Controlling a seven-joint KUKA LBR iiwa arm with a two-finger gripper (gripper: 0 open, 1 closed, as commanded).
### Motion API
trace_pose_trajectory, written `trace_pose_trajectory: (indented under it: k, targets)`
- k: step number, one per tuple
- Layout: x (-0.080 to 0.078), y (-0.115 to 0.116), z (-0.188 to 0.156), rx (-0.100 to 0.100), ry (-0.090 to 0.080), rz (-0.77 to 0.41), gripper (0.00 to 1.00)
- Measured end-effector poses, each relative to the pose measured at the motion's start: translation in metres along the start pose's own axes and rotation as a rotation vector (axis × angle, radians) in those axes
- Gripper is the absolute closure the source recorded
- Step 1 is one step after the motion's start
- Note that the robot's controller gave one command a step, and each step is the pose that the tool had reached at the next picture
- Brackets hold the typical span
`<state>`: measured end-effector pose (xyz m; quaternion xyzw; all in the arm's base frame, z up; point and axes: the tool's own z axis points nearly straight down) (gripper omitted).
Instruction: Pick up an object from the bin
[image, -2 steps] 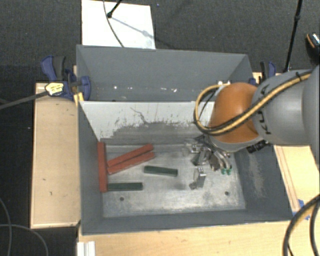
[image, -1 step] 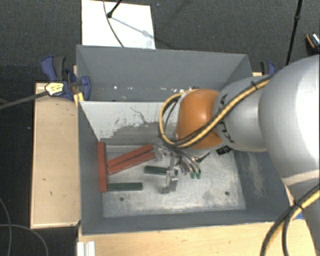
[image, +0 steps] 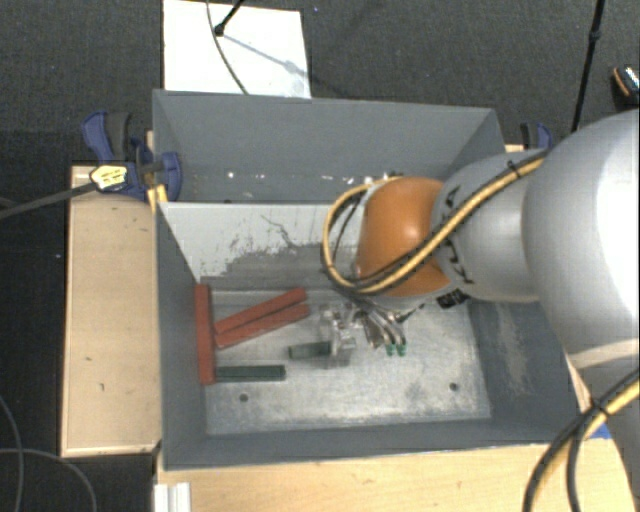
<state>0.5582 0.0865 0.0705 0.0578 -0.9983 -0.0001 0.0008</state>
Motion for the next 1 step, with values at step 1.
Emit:
trace_pose_trajectory:
  k: [1]
  targets:
    - [-0.0140,0.0314,-0.1524,-0.002,-0.013,-0.010,1.00]
